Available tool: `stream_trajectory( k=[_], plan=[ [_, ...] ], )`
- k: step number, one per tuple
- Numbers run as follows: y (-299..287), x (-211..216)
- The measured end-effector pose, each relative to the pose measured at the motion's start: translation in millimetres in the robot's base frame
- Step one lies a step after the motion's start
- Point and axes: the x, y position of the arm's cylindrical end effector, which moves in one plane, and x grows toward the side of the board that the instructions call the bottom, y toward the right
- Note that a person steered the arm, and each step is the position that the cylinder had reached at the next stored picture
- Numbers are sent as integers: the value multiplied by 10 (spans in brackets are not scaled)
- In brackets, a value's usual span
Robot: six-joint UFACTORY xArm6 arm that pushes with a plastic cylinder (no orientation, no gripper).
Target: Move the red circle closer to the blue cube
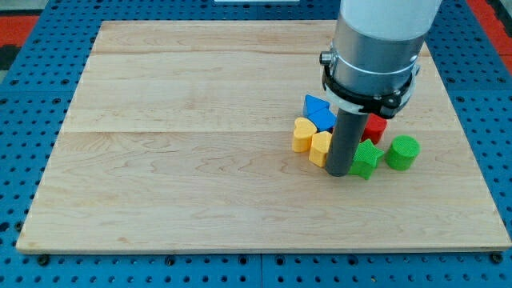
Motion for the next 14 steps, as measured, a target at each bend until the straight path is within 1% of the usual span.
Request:
stream_trajectory(
  k=[2, 3, 5, 6, 7, 8, 9, 10, 11, 12, 13, 14],
  plan=[
    [0, -38],
    [-181, 110],
    [-895, 67],
    [-712, 23],
    [-680, -153],
    [-777, -298],
    [-763, -298],
    [-922, -375],
    [-979, -1065],
    [-793, -1776],
    [287, -1807],
    [989, -1094]
  ],
)
